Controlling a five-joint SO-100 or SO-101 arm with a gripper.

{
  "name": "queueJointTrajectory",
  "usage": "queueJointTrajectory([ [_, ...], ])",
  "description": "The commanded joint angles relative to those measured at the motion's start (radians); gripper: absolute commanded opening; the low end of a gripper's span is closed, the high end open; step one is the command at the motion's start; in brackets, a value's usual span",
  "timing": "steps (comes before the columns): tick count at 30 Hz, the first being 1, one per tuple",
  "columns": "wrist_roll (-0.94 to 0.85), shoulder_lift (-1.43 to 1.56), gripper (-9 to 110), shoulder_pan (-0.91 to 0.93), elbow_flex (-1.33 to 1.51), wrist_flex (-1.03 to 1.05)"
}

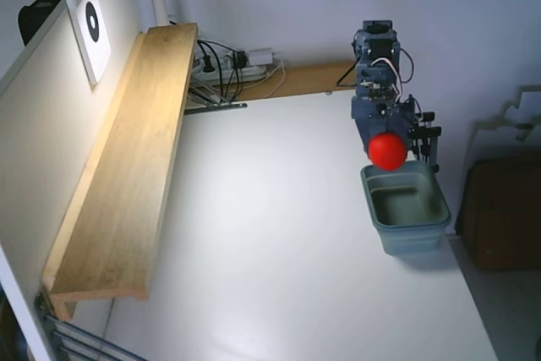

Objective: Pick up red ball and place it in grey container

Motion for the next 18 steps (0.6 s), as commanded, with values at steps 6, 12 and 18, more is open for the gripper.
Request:
queueJointTrajectory([
  [6,0.003,-0.104,23,-0.014,-0.158,-0.014],
  [12,0.003,-0.14,23,-0.014,-0.195,-0.013],
  [18,0.003,-0.14,38,-0.014,-0.195,-0.013],
])
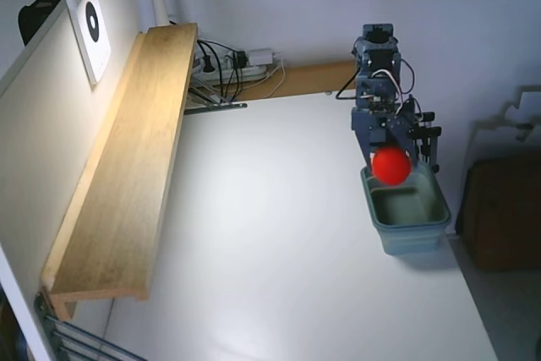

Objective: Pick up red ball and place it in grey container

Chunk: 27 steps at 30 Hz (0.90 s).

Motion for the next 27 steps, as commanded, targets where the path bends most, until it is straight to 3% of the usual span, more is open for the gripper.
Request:
queueJointTrajectory([
  [1,0.003,0.027,38,-0.014,-0.042,-0.01],
  [27,0.003,0.038,37,0.014,-0.039,-0.003],
])
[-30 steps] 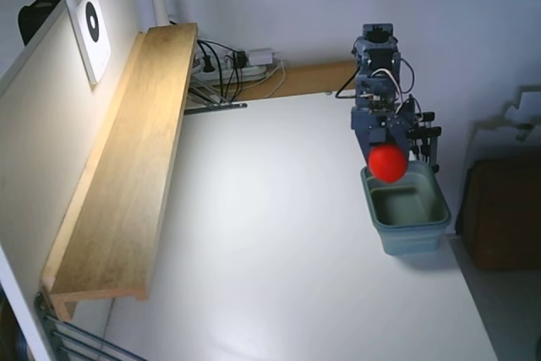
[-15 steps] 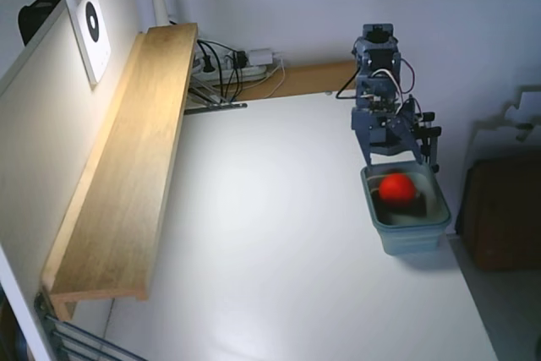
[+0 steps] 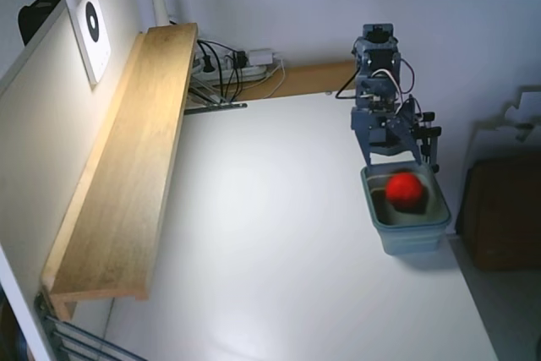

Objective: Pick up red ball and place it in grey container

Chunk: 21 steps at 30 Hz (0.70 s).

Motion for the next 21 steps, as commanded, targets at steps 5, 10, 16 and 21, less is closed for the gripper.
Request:
queueJointTrajectory([
  [5,0.002,0.055,36,0.058,-0.034,0.008],
  [10,0.002,0.082,34,0.13,-0.027,0.025],
  [16,0.002,0.121,31,0.234,-0.017,0.049],
  [21,0.002,0.157,28,0.333,-0.008,0.072],
])
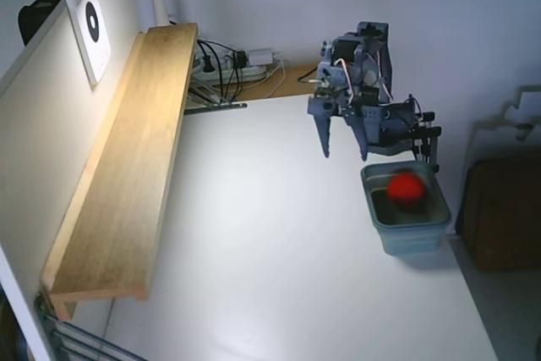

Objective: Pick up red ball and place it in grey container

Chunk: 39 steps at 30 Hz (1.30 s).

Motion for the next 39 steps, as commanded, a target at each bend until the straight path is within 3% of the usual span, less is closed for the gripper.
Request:
queueJointTrajectory([
  [1,0.002,0.085,28,0.062,-0.007,0.029],
  [39,0.002,0.412,3,0.941,0.077,0.235],
])
